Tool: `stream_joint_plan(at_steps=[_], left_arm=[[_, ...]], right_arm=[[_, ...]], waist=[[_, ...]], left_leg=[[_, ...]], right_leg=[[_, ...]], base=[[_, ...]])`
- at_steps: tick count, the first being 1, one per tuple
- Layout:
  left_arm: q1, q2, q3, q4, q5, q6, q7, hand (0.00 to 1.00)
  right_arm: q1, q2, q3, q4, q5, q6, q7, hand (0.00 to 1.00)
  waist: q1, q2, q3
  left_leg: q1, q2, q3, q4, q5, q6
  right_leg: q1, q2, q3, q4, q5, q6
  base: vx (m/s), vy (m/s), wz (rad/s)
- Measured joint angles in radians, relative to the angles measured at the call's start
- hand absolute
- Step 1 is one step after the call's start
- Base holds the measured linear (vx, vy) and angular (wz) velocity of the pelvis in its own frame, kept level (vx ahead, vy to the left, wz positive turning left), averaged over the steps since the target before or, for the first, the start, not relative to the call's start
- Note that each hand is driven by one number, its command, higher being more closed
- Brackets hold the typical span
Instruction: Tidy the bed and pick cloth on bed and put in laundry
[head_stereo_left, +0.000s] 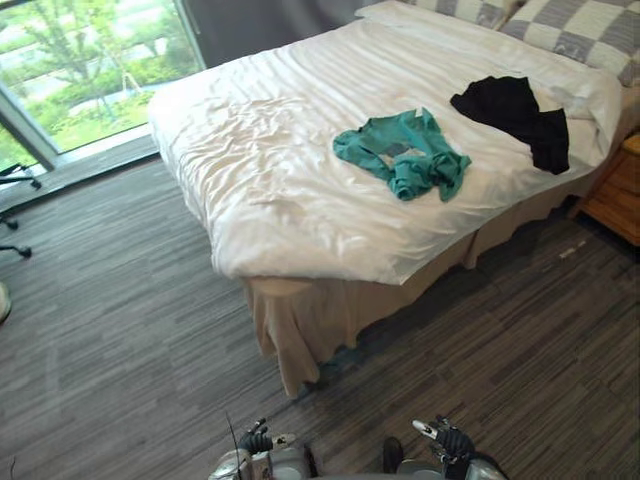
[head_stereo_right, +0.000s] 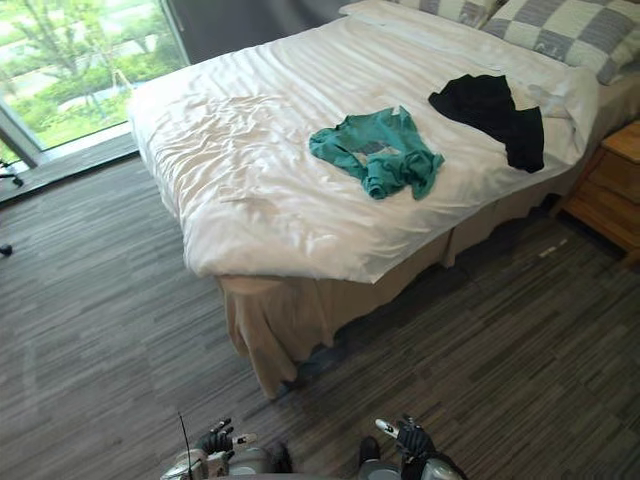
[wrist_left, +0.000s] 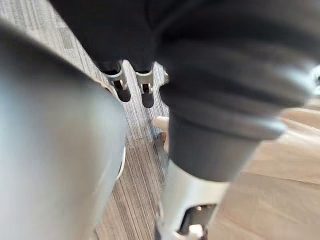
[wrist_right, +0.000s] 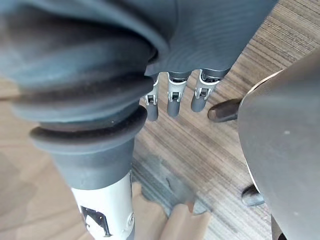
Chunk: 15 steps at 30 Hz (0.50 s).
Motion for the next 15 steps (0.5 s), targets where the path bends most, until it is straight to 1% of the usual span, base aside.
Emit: stream_joint_plan(at_steps=[1, 2, 3, 5, 6, 7, 8, 9, 10, 11, 12, 13, 14, 15], left_arm=[[-0.002, 0.004, -0.004, -0.001, -0.001, 0.001, 0.001, 0.00], [-0.005, 0.006, -0.014, -0.001, -0.003, 0.011, 0.005, 0.00], [-0.005, 0.009, -0.033, -0.002, -0.009, 0.022, 0.006, 0.00], [-0.018, 0.020, -0.076, -0.002, -0.023, 0.045, 0.007, 0.00], [-0.020, 0.010, -0.096, 0.000, -0.032, 0.063, 0.009, 0.00], [-0.021, 0.011, -0.109, 0.000, -0.043, 0.071, 0.010, 0.00], [-0.024, 0.016, -0.117, -0.001, -0.048, 0.073, 0.010, 0.00], [-0.021, 0.026, -0.135, 0.000, -0.066, 0.080, 0.014, 0.00], [-0.021, 0.045, -0.149, 0.001, -0.087, 0.087, 0.029, 0.00], [-0.022, 0.052, -0.149, 0.001, -0.098, 0.089, 0.031, 0.00], [-0.029, 0.062, -0.148, 0.000, -0.112, 0.091, 0.031, 0.00], [-0.045, 0.069, -0.140, 0.000, -0.121, 0.096, 0.031, 0.00], [-0.046, 0.060, -0.117, 0.004, -0.121, 0.102, 0.032, 0.00], [-0.041, 0.047, -0.108, 0.004, -0.123, 0.103, 0.030, 0.00]], right_arm=[[0.005, 0.006, 0.007, 0.000, -0.001, -0.004, -0.003, 0.00], [0.017, 0.009, 0.015, -0.001, -0.002, -0.004, -0.008, 0.00], [0.019, 0.009, 0.016, -0.001, -0.003, -0.004, -0.010, 0.00], [0.018, 0.008, 0.016, -0.001, -0.003, -0.004, -0.016, 0.00], [0.009, -0.007, 0.014, -0.001, -0.003, -0.005, -0.025, 0.00], [-0.005, -0.012, 0.014, -0.001, -0.003, -0.005, -0.027, 0.00], [-0.007, -0.012, 0.014, -0.003, -0.003, -0.007, -0.029, 0.00], [-0.016, -0.010, 0.014, -0.006, -0.002, -0.015, -0.035, 0.00], [-0.011, 0.001, 0.017, -0.008, -0.002, -0.020, -0.032, 0.00], [-0.011, 0.007, 0.016, -0.008, -0.002, -0.020, -0.027, 0.00], [-0.010, 0.018, 0.013, -0.007, -0.002, -0.020, -0.023, 0.00], [-0.004, 0.031, 0.002, -0.007, 0.000, -0.022, -0.020, 0.00], [-0.003, 0.028, -0.006, -0.005, 0.001, -0.023, -0.015, 0.00], [-0.005, 0.026, -0.009, -0.004, 0.001, -0.022, -0.014, 0.00]], waist=[[0.002, -0.011, -0.008], [0.003, -0.019, -0.015], [0.002, -0.018, -0.021], [0.004, -0.011, -0.027], [0.005, 0.008, -0.028], [0.004, 0.011, -0.025], [-0.002, 0.011, -0.024], [-0.026, 0.000, -0.019], [-0.042, -0.020, -0.025], [-0.047, -0.026, -0.028], [-0.049, -0.033, -0.028], [-0.048, -0.048, -0.023], [-0.047, -0.047, -0.022], [-0.041, -0.031, -0.020]], left_leg=[[0.014, -0.015, 0.004, -0.020, 0.003, 0.007], [0.034, -0.040, 0.004, -0.052, 0.009, 0.015], [0.044, -0.048, 0.002, -0.066, 0.011, 0.018], [0.075, -0.071, -0.003, -0.116, 0.010, 0.026], [0.110, -0.078, 0.000, -0.157, 0.007, 0.030], [0.133, -0.080, -0.003, -0.163, 0.008, 0.035], [0.152, -0.082, -0.008, -0.163, 0.008, 0.040], [0.175, -0.089, -0.025, -0.156, 0.002, 0.047], [0.178, -0.086, -0.048, -0.152, 0.001, 0.047], [0.177, -0.080, -0.060, -0.150, -0.002, 0.042], [0.180, -0.071, -0.083, -0.148, -0.008, 0.033], [0.167, -0.064, -0.112, -0.131, -0.019, 0.016], [0.169, -0.044, -0.136, -0.119, -0.031, -0.001], [0.167, -0.032, -0.135, -0.116, -0.033, -0.004]], right_leg=[[0.002, -0.012, -0.005, 0.000, -0.005, 0.007], [0.014, -0.033, -0.023, 0.000, -0.018, 0.025], [0.017, -0.039, -0.031, 0.003, -0.024, 0.030], [-0.009, -0.062, -0.045, 0.104, -0.089, 0.046], [-0.106, -0.082, -0.061, 0.344, -0.164, 0.056], [-0.177, -0.104, -0.079, 0.507, -0.180, 0.066], [-0.219, -0.121, -0.092, 0.622, -0.183, 0.068], [-0.270, -0.148, -0.120, 0.737, -0.221, 0.062], [-0.266, -0.148, -0.130, 0.689, -0.243, 0.052], [-0.263, -0.133, -0.128, 0.633, -0.242, 0.050], [-0.255, -0.109, -0.120, 0.530, -0.230, 0.036], [-0.228, -0.080, -0.084, 0.361, -0.172, 0.025], [-0.182, -0.050, -0.082, 0.300, -0.089, 0.017], [-0.175, -0.039, -0.076, 0.287, -0.079, 0.010]], base=[[0.21, 0.169, 0.15], [0.20, 0.125, 0.20], [0.18, 0.110, 0.23], [0.17, 0.107, 0.12], [0.17, 0.146, 0.02], [0.19, 0.143, -0.02], [0.19, 0.093, 0.19], [0.19, 0.031, 0.52], [0.19, -0.002, 0.70], [0.14, -0.034, 0.72], [0.19, -0.086, 0.70], [0.29, -0.181, 0.79], [0.29, -0.181, 0.55], [0.23, -0.154, 0.26]])
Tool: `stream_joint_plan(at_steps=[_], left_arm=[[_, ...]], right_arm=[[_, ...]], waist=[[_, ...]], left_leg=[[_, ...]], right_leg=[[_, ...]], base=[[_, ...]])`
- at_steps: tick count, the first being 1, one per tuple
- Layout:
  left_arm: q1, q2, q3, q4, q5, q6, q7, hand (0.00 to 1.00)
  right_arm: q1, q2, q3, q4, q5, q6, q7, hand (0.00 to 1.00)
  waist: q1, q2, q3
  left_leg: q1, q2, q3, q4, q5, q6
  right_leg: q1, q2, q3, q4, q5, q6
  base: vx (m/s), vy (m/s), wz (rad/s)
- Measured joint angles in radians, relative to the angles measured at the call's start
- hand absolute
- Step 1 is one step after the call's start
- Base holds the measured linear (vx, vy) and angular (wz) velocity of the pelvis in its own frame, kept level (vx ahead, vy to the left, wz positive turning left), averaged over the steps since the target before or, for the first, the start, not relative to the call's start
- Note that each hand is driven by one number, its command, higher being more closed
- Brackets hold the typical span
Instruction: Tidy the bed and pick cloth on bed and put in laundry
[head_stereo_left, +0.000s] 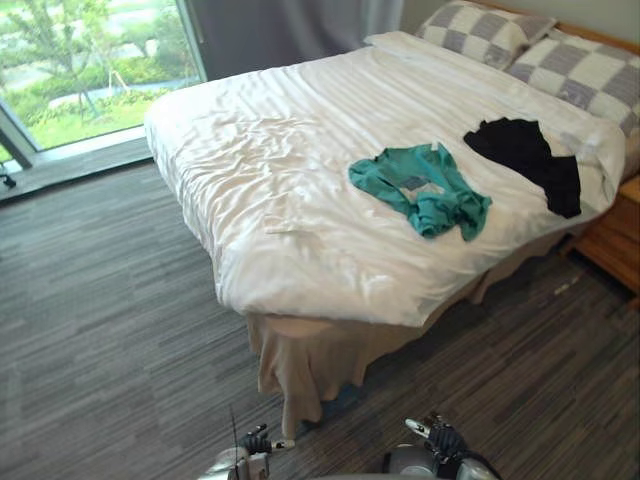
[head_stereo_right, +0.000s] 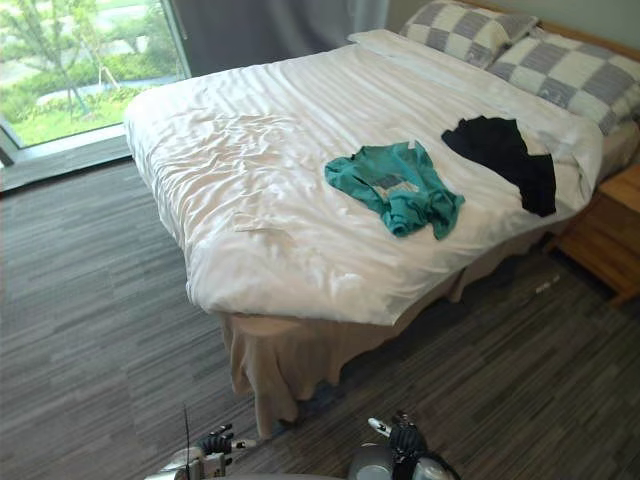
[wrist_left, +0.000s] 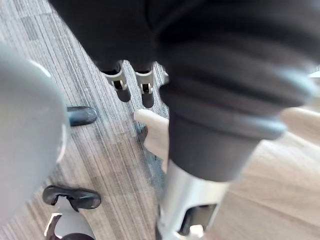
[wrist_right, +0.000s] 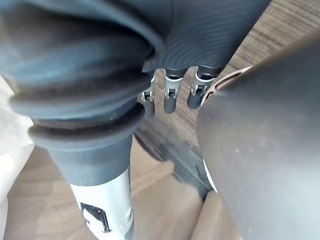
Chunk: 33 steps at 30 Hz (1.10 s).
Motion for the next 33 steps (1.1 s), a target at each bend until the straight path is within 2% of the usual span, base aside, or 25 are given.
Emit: stream_joint_plan(at_steps=[1, 3, 6, 8, 9, 11, 13, 15, 16, 19, 20, 22, 23, 26, 29, 31, 33], left_arm=[[0.010, -0.037, 0.038, 0.004, 0.001, 0.005, -0.001, 0.00], [0.009, -0.063, 0.093, 0.004, 0.003, 0.004, 0.002, 0.00], [0.021, -0.080, 0.126, 0.001, -0.018, -0.025, 0.014, 0.00], [0.024, -0.080, 0.147, 0.003, -0.079, -0.048, 0.065, 0.00], [0.027, -0.079, 0.159, 0.003, -0.110, -0.061, 0.093, 0.00], [0.047, -0.075, 0.220, 0.003, -0.195, -0.118, 0.199, 0.00], [0.058, -0.065, 0.268, 0.000, -0.218, -0.153, 0.256, 0.00], [0.063, -0.004, 0.367, -0.071, -0.243, -0.200, 0.347, 0.00], [0.062, 0.019, 0.390, -0.110, -0.248, -0.213, 0.359, 0.00], [0.044, 0.172, 0.492, -0.301, -0.245, -0.278, 0.367, 0.00], [0.039, 0.192, 0.508, -0.327, -0.240, -0.282, 0.366, 0.00], [-0.009, 0.243, 0.525, -0.406, -0.145, -0.313, 0.363, 0.00], [-0.019, 0.250, 0.523, -0.427, -0.122, -0.320, 0.361, 0.00], [-0.069, 0.288, 0.448, -0.557, 0.099, -0.330, 0.341, 0.00], [-0.144, 0.362, 0.262, -0.664, 0.389, -0.316, 0.311, 0.00], [-0.201, 0.368, 0.178, -0.672, 0.486, -0.316, 0.281, 0.00], [-0.222, 0.368, 0.136, -0.665, 0.562, -0.324, 0.278, 0.00]], right_arm=[[-0.012, -0.012, -0.010, 0.002, 0.001, 0.003, 0.000, 0.00], [-0.018, -0.020, -0.011, 0.001, -0.003, 0.016, 0.002, 0.00], [-0.014, -0.016, 0.001, 0.002, 0.000, 0.028, 0.010, 0.00], [-0.017, -0.015, 0.006, 0.013, 0.021, 0.039, 0.009, 0.00], [-0.020, -0.016, 0.006, 0.014, 0.024, 0.042, 0.010, 0.00], [-0.026, -0.019, 0.004, 0.016, 0.026, 0.068, 0.010, 0.00], [-0.024, -0.021, 0.004, 0.017, 0.027, 0.082, 0.013, 0.00], [-0.013, -0.026, 0.005, 0.016, 0.030, 0.108, 0.027, 0.00], [-0.012, -0.028, 0.005, 0.016, 0.032, 0.117, 0.034, 0.00], [-0.011, -0.045, 0.005, -0.002, 0.065, 0.149, 0.057, 0.00], [-0.010, -0.048, 0.005, -0.006, 0.068, 0.149, 0.058, 0.00], [0.001, -0.073, 0.007, -0.037, 0.104, 0.165, 0.065, 0.00], [0.003, -0.077, 0.010, -0.041, 0.107, 0.168, 0.071, 0.00], [0.004, -0.082, 0.038, -0.071, 0.127, 0.195, 0.076, 0.00], [0.004, -0.071, 0.072, -0.083, 0.139, 0.224, 0.076, 0.00], [0.005, -0.069, 0.072, -0.087, 0.145, 0.234, 0.071, 0.00], [0.004, -0.064, 0.071, -0.097, 0.146, 0.235, 0.061, 0.00]], waist=[[0.010, 0.029, 0.004], [0.013, 0.044, 0.012], [0.018, 0.034, 0.003], [0.022, 0.023, -0.004], [0.023, 0.021, -0.005], [0.026, 0.016, -0.008], [0.027, 0.016, -0.009], [0.041, 0.016, -0.022], [0.045, 0.016, -0.022], [0.055, 0.027, -0.041], [0.055, 0.031, -0.047], [0.060, 0.053, -0.066], [0.062, 0.057, -0.070], [0.075, 0.057, -0.077], [0.073, 0.043, -0.093], [0.069, 0.044, -0.095], [0.040, 0.045, -0.096]], left_leg=[[0.001, 0.017, 0.004, -0.002, -0.006, -0.010], [0.019, 0.026, 0.007, -0.002, -0.002, -0.017], [0.038, 0.029, 0.010, -0.001, 0.007, -0.032], [0.022, 0.029, 0.002, -0.006, 0.008, -0.031], [0.012, 0.029, -0.001, -0.009, 0.008, -0.031], [0.000, 0.027, -0.001, -0.020, 0.015, -0.030], [0.000, 0.026, -0.003, -0.020, 0.017, -0.029], [-0.011, 0.027, -0.016, -0.031, 0.040, -0.039], [-0.010, 0.028, -0.016, -0.042, 0.051, -0.042], [-0.013, 0.042, -0.012, -0.087, 0.087, -0.045], [-0.015, 0.044, -0.008, -0.091, 0.089, -0.045], [-0.029, 0.061, 0.056, -0.088, 0.093, -0.050], [-0.029, 0.065, 0.072, -0.089, 0.095, -0.053], [-0.028, 0.066, 0.097, -0.091, 0.097, -0.054], [-0.027, 0.063, 0.120, -0.109, 0.105, -0.056], [-0.023, 0.060, 0.136, -0.115, 0.110, -0.050], [-0.022, 0.059, 0.153, -0.117, 0.111, -0.052]], right_leg=[[0.003, 0.015, 0.000, 0.002, -0.006, -0.007], [0.020, 0.021, -0.010, -0.001, -0.009, -0.012], [0.089, 0.023, -0.039, -0.057, -0.010, -0.014], [0.103, 0.025, -0.060, -0.106, 0.006, -0.009], [0.103, 0.027, -0.068, -0.124, 0.017, -0.012], [0.125, 0.031, -0.084, -0.193, 0.058, -0.009], [0.139, 0.032, -0.092, -0.215, 0.069, -0.011], [0.144, 0.032, -0.123, -0.232, 0.078, -0.015], [0.145, 0.032, -0.132, -0.233, 0.078, -0.015], [0.156, 0.043, -0.176, -0.257, 0.085, -0.024], [0.157, 0.045, -0.180, -0.263, 0.088, -0.028], [0.169, 0.043, -0.198, -0.286, 0.100, -0.025], [0.170, 0.042, -0.200, -0.288, 0.100, -0.024], [0.168, 0.039, -0.198, -0.290, 0.102, -0.021], [0.150, 0.039, -0.187, -0.290, 0.106, -0.020], [0.141, 0.038, -0.174, -0.290, 0.109, -0.018], [0.131, 0.039, -0.160, -0.287, 0.111, -0.020]], base=[[0.16, -0.078, 0.04], [0.14, -0.073, 0.10], [0.02, -0.047, 0.27], [-0.03, -0.022, 0.24], [-0.05, -0.005, 0.18], [-0.07, 0.001, 0.15], [-0.04, -0.007, 0.10], [-0.06, -0.040, 0.29], [-0.09, -0.066, 0.49], [-0.08, -0.064, 0.36], [-0.06, -0.058, 0.20], [-0.05, -0.027, 0.28], [-0.05, 0.011, 0.22], [-0.02, 0.026, 0.01], [0.03, 0.023, -0.16], [0.08, 0.033, -0.25], [0.08, 0.021, -0.26]])
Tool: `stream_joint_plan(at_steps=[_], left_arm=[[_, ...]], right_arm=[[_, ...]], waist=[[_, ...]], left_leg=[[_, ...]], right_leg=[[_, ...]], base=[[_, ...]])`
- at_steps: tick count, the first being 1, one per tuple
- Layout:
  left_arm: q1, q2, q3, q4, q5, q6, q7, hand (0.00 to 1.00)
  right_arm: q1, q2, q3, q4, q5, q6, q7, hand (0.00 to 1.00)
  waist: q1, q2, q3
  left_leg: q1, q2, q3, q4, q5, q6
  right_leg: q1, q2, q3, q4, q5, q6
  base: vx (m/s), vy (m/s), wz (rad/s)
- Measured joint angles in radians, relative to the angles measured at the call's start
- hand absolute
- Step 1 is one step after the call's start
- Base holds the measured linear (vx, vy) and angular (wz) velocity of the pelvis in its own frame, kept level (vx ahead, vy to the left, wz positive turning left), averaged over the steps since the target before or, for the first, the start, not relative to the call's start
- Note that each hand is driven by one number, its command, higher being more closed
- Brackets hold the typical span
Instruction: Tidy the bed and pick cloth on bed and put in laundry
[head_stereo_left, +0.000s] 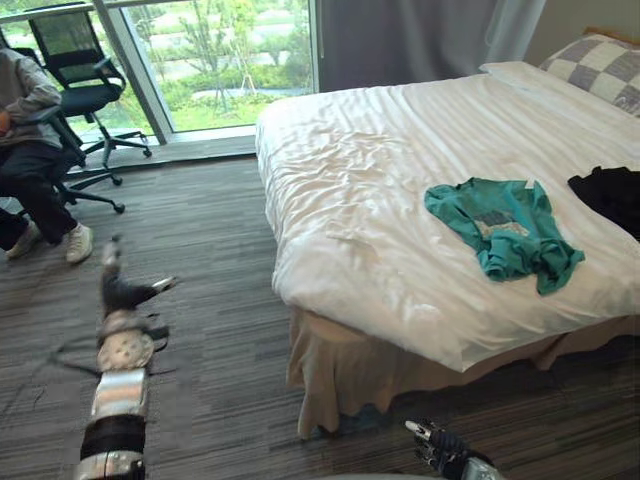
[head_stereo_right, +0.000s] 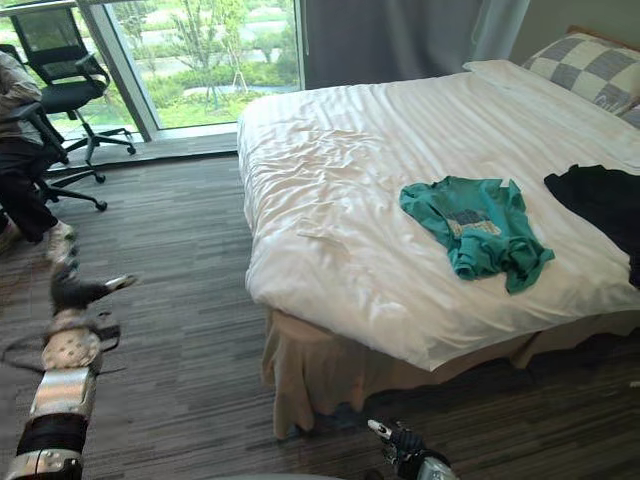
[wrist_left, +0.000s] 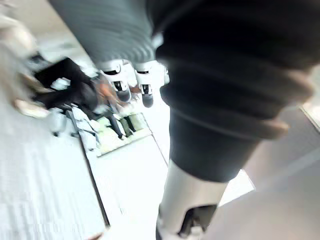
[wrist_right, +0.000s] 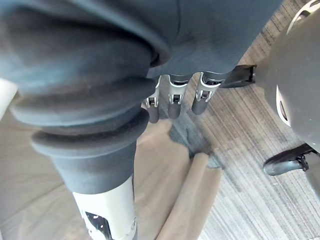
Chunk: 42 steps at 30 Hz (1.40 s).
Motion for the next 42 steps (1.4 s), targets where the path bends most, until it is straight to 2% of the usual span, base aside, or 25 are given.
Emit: stream_joint_plan(at_steps=[1, 2, 7, 9, 15, 18, 19, 20, 21, 23, 24, 25, 26, 27, 29, 30, 32, 33, 34, 37, 38, 40, 42], left_arm=[[-0.005, 0.003, -0.016, 0.009, 0.064, -0.023, 0.002, 0.00], [-0.021, 0.005, -0.045, 0.009, 0.104, -0.057, -0.006, 0.00], [-0.147, 0.039, -0.173, -0.025, 0.118, -0.093, -0.074, 0.00], [-0.165, 0.039, -0.224, -0.043, 0.151, -0.087, -0.097, 0.00], [-0.209, 0.032, -0.386, 0.010, 0.260, -0.007, -0.172, 0.00], [-0.291, 0.024, -0.465, 0.082, 0.296, 0.063, -0.206, 0.00], [-0.342, 0.015, -0.491, 0.122, 0.310, 0.111, -0.218, 0.00], [-0.361, 0.015, -0.492, 0.134, 0.315, 0.132, -0.218, 0.00], [-0.396, 0.015, -0.492, 0.164, 0.330, 0.159, -0.217, 0.00], [-0.488, 0.003, -0.492, 0.227, 0.378, 0.246, -0.208, 0.00], [-0.511, -0.003, -0.492, 0.240, 0.388, 0.266, -0.201, 0.00], [-0.565, -0.013, -0.491, 0.259, 0.392, 0.319, -0.170, 0.00], [-0.598, -0.024, -0.491, 0.273, 0.399, 0.350, -0.152, 0.00], [-0.617, -0.032, -0.491, 0.277, 0.409, 0.376, -0.139, 0.00], [-0.678, -0.050, -0.490, 0.280, 0.427, 0.469, -0.091, 0.00], [-0.692, -0.055, -0.490, 0.280, 0.427, 0.495, -0.077, 0.00], [-0.748, -0.082, -0.483, 0.291, 0.436, 0.605, -0.012, 0.00], [-0.760, -0.086, -0.482, 0.300, 0.443, 0.628, 0.006, 0.00], [-0.784, -0.098, -0.481, 0.315, 0.459, 0.671, 0.031, 1.00], [-0.846, -0.131, -0.447, 0.342, 0.490, 0.752, 0.044, 1.00], [-0.862, -0.135, -0.447, 0.356, 0.496, 0.763, 0.040, 1.00], [-0.904, -0.143, -0.445, 0.380, 0.506, 0.792, -0.032, 1.00], [-0.926, -0.144, -0.439, 0.391, 0.506, 0.798, -0.101, 1.00]], right_arm=[[0.001, 0.001, -0.001, 0.000, 0.000, 0.000, -0.009, 0.00], [0.010, 0.000, -0.003, 0.000, 0.000, 0.000, -0.013, 0.00], [0.025, 0.005, -0.002, 0.000, -0.001, -0.001, -0.034, 0.00], [0.023, 0.007, -0.004, 0.002, -0.002, -0.001, -0.038, 0.00], [-0.004, 0.010, -0.008, 0.031, -0.002, 0.000, -0.077, 0.00], [-0.034, 0.016, -0.009, 0.029, 0.001, 0.004, -0.094, 0.00], [-0.052, 0.017, -0.014, 0.028, 0.001, 0.010, -0.101, 0.00], [-0.063, 0.017, -0.022, 0.026, 0.002, 0.010, -0.102, 0.00], [-0.082, 0.013, -0.030, 0.019, 0.003, 0.011, -0.102, 0.00], [-0.114, 0.007, -0.048, 0.016, 0.002, 0.010, -0.102, 0.00], [-0.118, 0.007, -0.051, 0.012, 0.003, 0.007, -0.102, 0.00], [-0.137, -0.001, -0.050, -0.005, 0.012, 0.000, -0.102, 0.00], [-0.145, -0.003, -0.049, -0.016, 0.025, -0.002, -0.103, 0.00], [-0.147, -0.004, -0.049, -0.021, 0.033, -0.005, -0.103, 0.00], [-0.170, 0.003, -0.045, -0.059, 0.047, -0.010, -0.115, 0.00], [-0.175, 0.006, -0.045, -0.069, 0.051, -0.012, -0.118, 0.00], [-0.185, 0.016, -0.035, -0.110, 0.086, -0.021, -0.131, 0.00], [-0.189, 0.024, -0.033, -0.116, 0.091, -0.022, -0.137, 0.00], [-0.192, 0.032, -0.019, -0.129, 0.109, -0.023, -0.143, 0.00], [-0.199, 0.052, 0.003, -0.154, 0.128, -0.025, -0.142, 0.00], [-0.200, 0.057, 0.003, -0.162, 0.130, -0.025, -0.141, 0.00], [-0.211, 0.061, 0.023, -0.179, 0.156, -0.026, -0.141, 0.00], [-0.215, 0.058, 0.034, -0.194, 0.156, -0.026, -0.141, 0.00]], waist=[[-0.020, 0.000, 0.000], [-0.020, 0.001, 0.000], [-0.021, 0.007, -0.002], [-0.023, 0.013, -0.004], [-0.034, 0.015, -0.001], [-0.054, 0.009, 0.023], [-0.058, 0.006, 0.043], [-0.063, 0.006, 0.060], [-0.077, 0.008, 0.087], [-0.109, 0.017, 0.157], [-0.113, 0.021, 0.172], [-0.131, 0.026, 0.216], [-0.134, 0.027, 0.235], [-0.133, 0.027, 0.244], [-0.134, 0.030, 0.285], [-0.134, 0.030, 0.295], [-0.130, 0.031, 0.325], [-0.130, 0.030, 0.328], [-0.129, 0.030, 0.338], [-0.126, 0.022, 0.349], [-0.126, 0.019, 0.351], [-0.123, 0.013, 0.366], [-0.112, 0.012, 0.367]], left_leg=[[0.012, 0.000, 0.011, -0.001, 0.000, 0.000], [0.026, -0.003, 0.036, 0.000, 0.000, 0.000], [0.034, -0.014, 0.044, 0.006, 0.000, 0.000], [0.033, -0.017, 0.050, 0.009, 0.000, 0.000], [0.012, -0.030, 0.095, 0.000, -0.002, 0.003], [-0.046, -0.035, 0.105, -0.006, 0.007, 0.016], [-0.087, -0.036, 0.116, -0.003, 0.006, 0.017], [-0.097, -0.036, 0.125, -0.004, 0.010, 0.018], [-0.115, -0.036, 0.128, -0.005, 0.018, 0.019], [-0.150, -0.036, 0.130, -0.014, 0.045, 0.015], [-0.155, -0.035, 0.134, -0.023, 0.056, 0.013], [-0.167, -0.034, 0.141, -0.036, 0.073, 0.010], [-0.180, -0.033, 0.143, -0.035, 0.080, 0.013], [-0.190, -0.032, 0.147, -0.035, 0.082, 0.013], [-0.220, -0.031, 0.150, -0.033, 0.092, 0.016], [-0.227, -0.031, 0.149, -0.030, 0.094, 0.015], [-0.257, -0.031, 0.148, -0.029, 0.106, 0.019], [-0.267, -0.031, 0.148, -0.028, 0.106, 0.019], [-0.280, -0.031, 0.148, -0.023, 0.107, 0.019], [-0.309, -0.030, 0.146, -0.011, 0.106, 0.019], [-0.316, -0.029, 0.145, -0.005, 0.106, 0.019], [-0.320, -0.028, 0.144, -0.002, 0.106, 0.019], [-0.326, -0.026, 0.144, 0.002, 0.105, 0.020]], right_leg=[[0.000, 0.001, 0.006, 0.000, 0.001, -0.001], [0.003, 0.001, 0.023, 0.000, 0.002, -0.003], [0.011, -0.009, 0.027, 0.000, 0.012, -0.001], [0.007, -0.012, 0.039, 0.000, 0.023, -0.001], [-0.045, -0.016, 0.083, -0.004, 0.043, -0.002], [-0.107, -0.017, 0.106, -0.004, 0.056, 0.000], [-0.155, -0.020, 0.132, -0.004, 0.067, -0.006], [-0.171, -0.019, 0.141, -0.004, 0.070, -0.006], [-0.191, -0.018, 0.151, -0.003, 0.076, -0.005], [-0.234, -0.013, 0.160, 0.000, 0.100, -0.007], [-0.244, -0.011, 0.162, 0.000, 0.104, -0.009], [-0.264, -0.007, 0.165, 0.001, 0.117, -0.023], [-0.278, -0.004, 0.169, 0.001, 0.121, -0.026], [-0.291, -0.002, 0.174, 0.001, 0.125, -0.028], [-0.324, 0.002, 0.182, 0.001, 0.135, -0.038], [-0.331, 0.002, 0.182, 0.001, 0.137, -0.039], [-0.357, 0.001, 0.178, 0.001, 0.140, -0.040], [-0.365, 0.001, 0.178, 0.001, 0.141, -0.041], [-0.374, 0.000, 0.175, 0.001, 0.141, -0.041], [-0.395, -0.003, 0.171, 0.001, 0.142, -0.042], [-0.398, -0.003, 0.170, 0.001, 0.142, -0.042], [-0.400, -0.003, 0.168, 0.001, 0.142, -0.042], [-0.406, -0.003, 0.169, 0.001, 0.141, -0.041]], base=[[0.11, 0.014, -0.30], [0.10, 0.016, -0.30], [0.02, 0.008, -0.05], [-0.03, 0.014, -0.10], [-0.12, -0.015, -0.22], [-0.21, -0.045, -0.19], [-0.19, -0.045, -0.31], [-0.19, -0.048, -0.37], [-0.14, -0.081, -0.20], [-0.12, -0.099, -0.10], [-0.06, -0.068, -0.11], [-0.03, -0.041, -0.12], [-0.03, -0.031, -0.13], [-0.01, -0.011, -0.15], [0.00, -0.002, -0.11], [0.00, 0.000, 0.00], [0.01, 0.023, 0.08], [0.01, 0.031, 0.09], [0.01, 0.038, 0.06], [0.01, 0.040, 0.06], [0.01, 0.039, 0.09], [0.00, 0.013, 0.02], [0.00, 0.010, -0.03]])
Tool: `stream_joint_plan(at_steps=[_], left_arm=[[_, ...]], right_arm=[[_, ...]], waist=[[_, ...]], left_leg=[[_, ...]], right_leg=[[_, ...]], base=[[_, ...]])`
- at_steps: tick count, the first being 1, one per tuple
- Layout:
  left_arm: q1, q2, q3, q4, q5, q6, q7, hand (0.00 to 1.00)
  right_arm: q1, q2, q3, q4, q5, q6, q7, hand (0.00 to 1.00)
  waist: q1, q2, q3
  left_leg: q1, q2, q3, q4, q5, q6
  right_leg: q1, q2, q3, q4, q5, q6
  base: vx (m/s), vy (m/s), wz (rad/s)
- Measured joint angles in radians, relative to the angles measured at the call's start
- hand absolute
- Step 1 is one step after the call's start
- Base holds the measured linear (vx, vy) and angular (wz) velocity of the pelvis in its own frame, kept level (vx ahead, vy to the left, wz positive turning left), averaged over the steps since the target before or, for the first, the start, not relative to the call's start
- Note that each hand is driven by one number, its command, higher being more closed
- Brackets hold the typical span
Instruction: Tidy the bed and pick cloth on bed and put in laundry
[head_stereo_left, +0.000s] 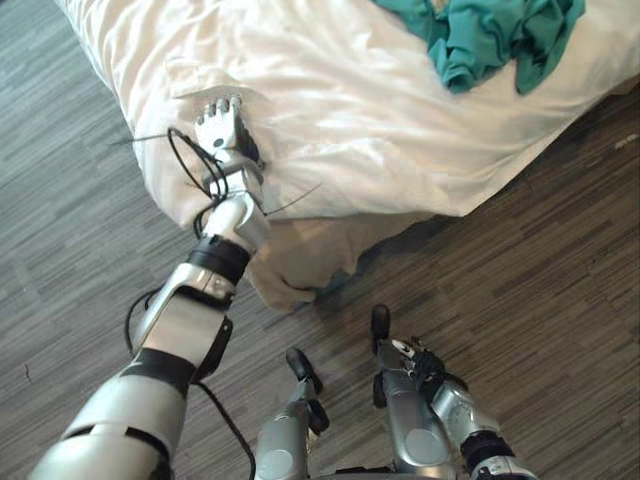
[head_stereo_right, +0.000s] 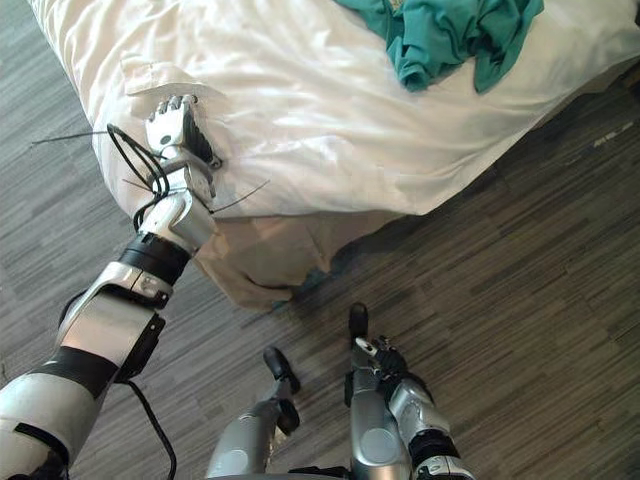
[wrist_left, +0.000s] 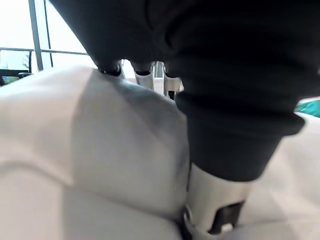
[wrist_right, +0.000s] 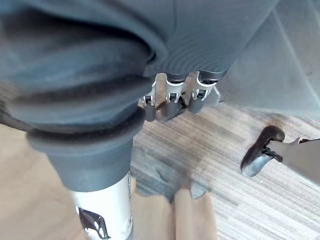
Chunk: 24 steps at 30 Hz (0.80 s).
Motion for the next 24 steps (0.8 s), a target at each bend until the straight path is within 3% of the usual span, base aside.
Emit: stream_joint_plan(at_steps=[2, 4, 9, 11, 14, 17, 18, 21, 24], left_arm=[[-0.036, -0.010, 0.012, 0.030, -0.009, -0.010, -0.056, 1.00], [-0.043, -0.009, 0.024, 0.048, -0.044, -0.033, -0.064, 1.00], [-0.009, 0.030, 0.020, 0.083, -0.213, -0.173, -0.063, 1.00], [0.079, 0.041, 0.002, 0.043, -0.283, -0.254, -0.075, 1.00], [0.275, 0.079, -0.028, -0.148, -0.324, -0.327, -0.124, 1.00], [0.462, 0.097, -0.023, -0.272, -0.338, -0.350, -0.197, 1.00], [0.558, 0.109, -0.017, -0.312, -0.337, -0.349, -0.238, 0.00], [0.830, 0.111, -0.007, -0.409, -0.334, -0.355, -0.296, 0.00], [0.960, 0.106, 0.011, -0.431, -0.307, -0.359, -0.316, 0.00]], right_arm=[[-0.003, -0.009, 0.008, -0.014, 0.000, 0.001, 0.002, 0.00], [-0.005, -0.010, 0.009, -0.022, -0.001, 0.002, 0.004, 0.00], [-0.018, -0.023, 0.009, -0.019, -0.012, 0.018, 0.006, 0.00], [-0.018, -0.035, 0.008, -0.004, -0.021, 0.025, 0.007, 0.00], [-0.011, -0.063, -0.001, 0.048, -0.048, 0.027, 0.007, 0.00], [0.018, -0.081, -0.010, 0.085, -0.050, 0.042, 0.004, 0.00], [0.027, -0.086, -0.009, 0.105, -0.050, 0.049, 0.001, 0.00], [0.068, -0.087, 0.009, 0.118, -0.049, 0.066, -0.001, 0.00], [0.075, -0.089, 0.009, 0.142, -0.049, 0.070, 0.000, 0.00]], waist=[[0.011, 0.000, 0.000], [0.013, 0.000, 0.000], [0.010, 0.001, 0.000], [0.010, 0.009, -0.005], [0.009, 0.028, -0.019], [0.015, 0.056, -0.064], [0.017, 0.064, -0.089], [0.042, 0.062, -0.172], [0.042, 0.046, -0.211]], left_leg=[[-0.004, 0.001, 0.002, 0.005, 0.000, 0.001], [0.002, 0.001, 0.002, 0.007, 0.000, 0.001], [0.041, -0.002, -0.007, 0.007, 0.000, 0.001], [0.065, -0.004, -0.035, 0.007, -0.003, 0.005], [0.107, -0.005, -0.078, -0.004, -0.005, 0.007], [0.123, -0.006, -0.116, -0.010, -0.005, 0.007], [0.134, -0.006, -0.132, -0.010, -0.008, 0.006], [0.165, -0.004, -0.169, -0.011, -0.020, 0.003], [0.186, -0.002, -0.188, -0.018, -0.022, 0.002]], right_leg=[[-0.006, 0.000, 0.004, 0.000, -0.003, 0.004], [-0.006, 0.000, 0.003, 0.000, -0.002, 0.003], [0.040, -0.001, -0.009, 0.000, -0.002, 0.001], [0.085, -0.005, -0.032, 0.000, -0.015, 0.004], [0.139, -0.009, -0.074, 0.000, -0.028, 0.012], [0.174, -0.012, -0.113, 0.000, -0.043, 0.017], [0.195, -0.010, -0.128, 0.000, -0.051, 0.018], [0.243, -0.007, -0.160, -0.001, -0.073, 0.026], [0.271, -0.005, -0.178, -0.001, -0.086, 0.028]], base=[[0.01, 0.019, -0.04], [0.02, 0.014, 0.00], [0.04, 0.039, 0.06], [0.04, 0.038, 0.25], [0.08, 0.046, 0.38], [0.07, 0.026, 0.45], [0.08, 0.008, 0.31], [0.07, 0.003, 0.28], [0.04, -0.006, 0.20]])
